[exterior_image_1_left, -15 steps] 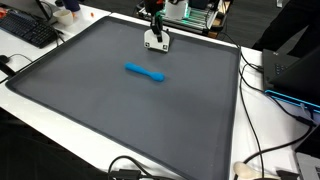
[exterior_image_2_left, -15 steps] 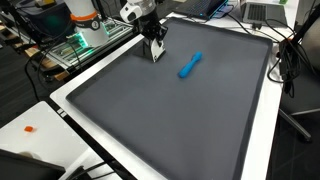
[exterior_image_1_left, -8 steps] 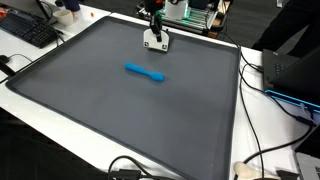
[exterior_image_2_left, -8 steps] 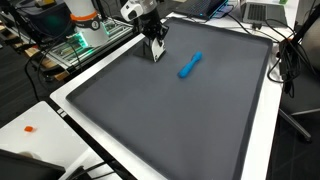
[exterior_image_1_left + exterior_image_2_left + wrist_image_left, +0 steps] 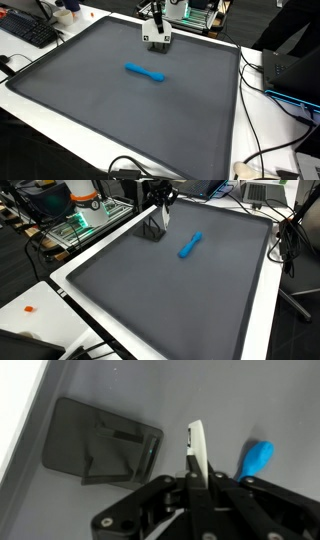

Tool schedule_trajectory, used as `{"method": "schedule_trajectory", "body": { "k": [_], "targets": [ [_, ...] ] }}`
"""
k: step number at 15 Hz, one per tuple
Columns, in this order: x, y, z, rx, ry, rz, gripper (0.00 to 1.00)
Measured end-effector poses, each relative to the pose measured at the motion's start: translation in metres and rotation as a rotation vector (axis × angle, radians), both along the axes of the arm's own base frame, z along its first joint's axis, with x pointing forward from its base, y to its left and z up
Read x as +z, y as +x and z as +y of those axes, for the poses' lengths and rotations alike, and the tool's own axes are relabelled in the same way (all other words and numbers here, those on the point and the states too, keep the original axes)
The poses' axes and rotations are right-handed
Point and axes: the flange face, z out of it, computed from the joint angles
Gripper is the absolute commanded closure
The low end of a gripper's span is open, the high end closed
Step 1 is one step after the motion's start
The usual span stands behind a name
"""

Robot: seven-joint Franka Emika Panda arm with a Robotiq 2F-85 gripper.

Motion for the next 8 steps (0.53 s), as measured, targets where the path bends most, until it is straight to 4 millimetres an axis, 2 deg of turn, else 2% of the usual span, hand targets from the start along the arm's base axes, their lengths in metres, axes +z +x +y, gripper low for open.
{"method": "schedule_trajectory", "body": {
  "k": [4,8],
  "targets": [
    [0.033,0.028,0.017,0.177,-0.007,0.064,0.99],
    [0.041,0.056,0.027,0.371,-0.067,0.098,0.99]
  ]
}}
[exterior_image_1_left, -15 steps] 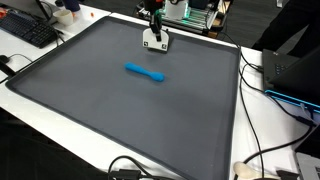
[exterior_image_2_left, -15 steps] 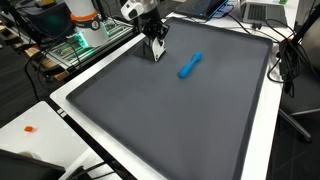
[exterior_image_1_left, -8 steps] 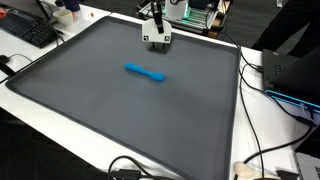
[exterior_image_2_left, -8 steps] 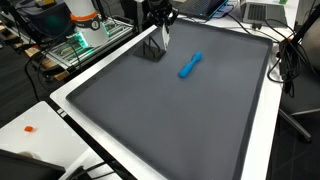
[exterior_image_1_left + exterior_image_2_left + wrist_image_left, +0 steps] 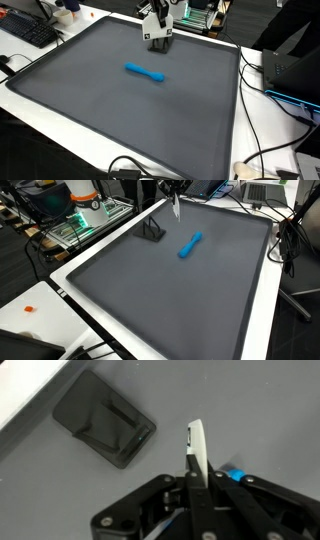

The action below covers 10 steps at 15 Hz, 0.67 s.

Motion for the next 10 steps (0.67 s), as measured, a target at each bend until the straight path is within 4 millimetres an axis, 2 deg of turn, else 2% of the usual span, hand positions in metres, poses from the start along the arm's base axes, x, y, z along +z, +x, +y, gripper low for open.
{"method": "schedule_trajectory", "body": {
  "k": [5,10],
  "targets": [
    [-0.011,0.029,0.019,0.259,0.002,-0.023,0.99],
    [-0.025,0.044,0.040,0.520,-0.011,-0.014,0.99]
  ]
}}
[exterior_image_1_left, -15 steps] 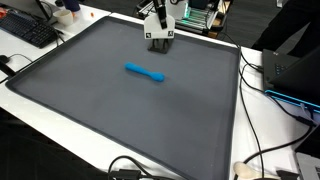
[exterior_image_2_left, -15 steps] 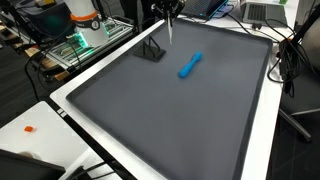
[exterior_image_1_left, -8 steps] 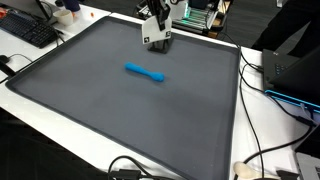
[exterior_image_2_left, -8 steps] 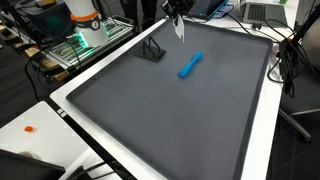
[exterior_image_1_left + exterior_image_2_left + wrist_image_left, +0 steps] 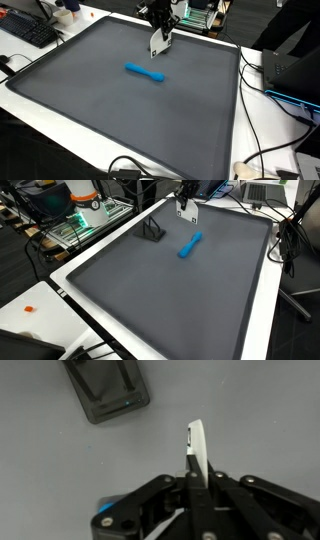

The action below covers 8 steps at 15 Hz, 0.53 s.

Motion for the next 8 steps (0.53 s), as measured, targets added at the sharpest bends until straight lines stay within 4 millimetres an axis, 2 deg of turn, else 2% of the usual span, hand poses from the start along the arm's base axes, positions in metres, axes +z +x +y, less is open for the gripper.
{"method": "schedule_trajectory", "body": {
  "k": [4,5,8],
  "targets": [
    [-0.009,0.010,0.015,0.184,-0.040,0.006,0.99],
    [-0.011,0.013,0.019,0.218,-0.049,0.004,0.96],
    [-0.014,0.022,0.027,0.267,-0.056,0.002,0.96]
  ]
}}
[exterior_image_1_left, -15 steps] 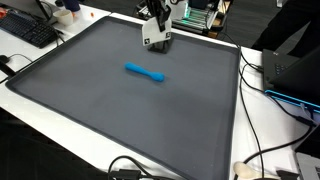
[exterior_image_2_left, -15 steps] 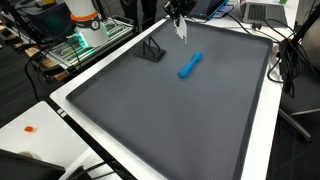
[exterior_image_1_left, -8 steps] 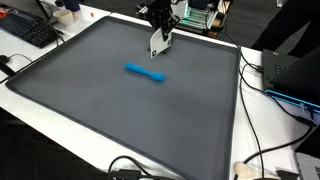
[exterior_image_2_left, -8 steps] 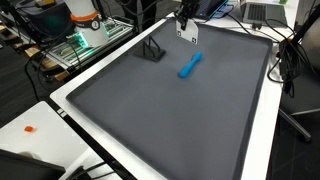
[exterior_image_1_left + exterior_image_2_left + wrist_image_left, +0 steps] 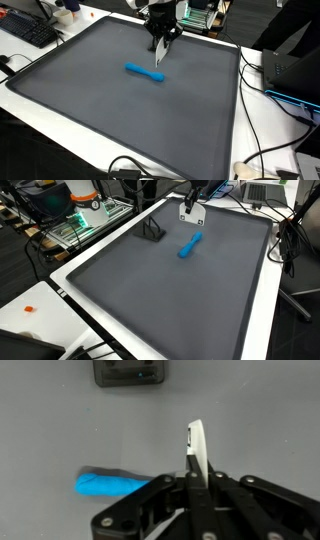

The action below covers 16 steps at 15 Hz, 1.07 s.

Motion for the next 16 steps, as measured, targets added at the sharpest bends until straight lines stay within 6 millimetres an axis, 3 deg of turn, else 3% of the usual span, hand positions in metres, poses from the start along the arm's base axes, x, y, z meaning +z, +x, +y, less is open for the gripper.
{"method": "schedule_trajectory", "body": {
  "k": [11,16],
  "targets": [
    [0.002,0.006,0.005,0.011,0.005,-0.010,0.99],
    [-0.008,0.012,0.012,0.020,0.007,-0.004,0.99]
  ]
}}
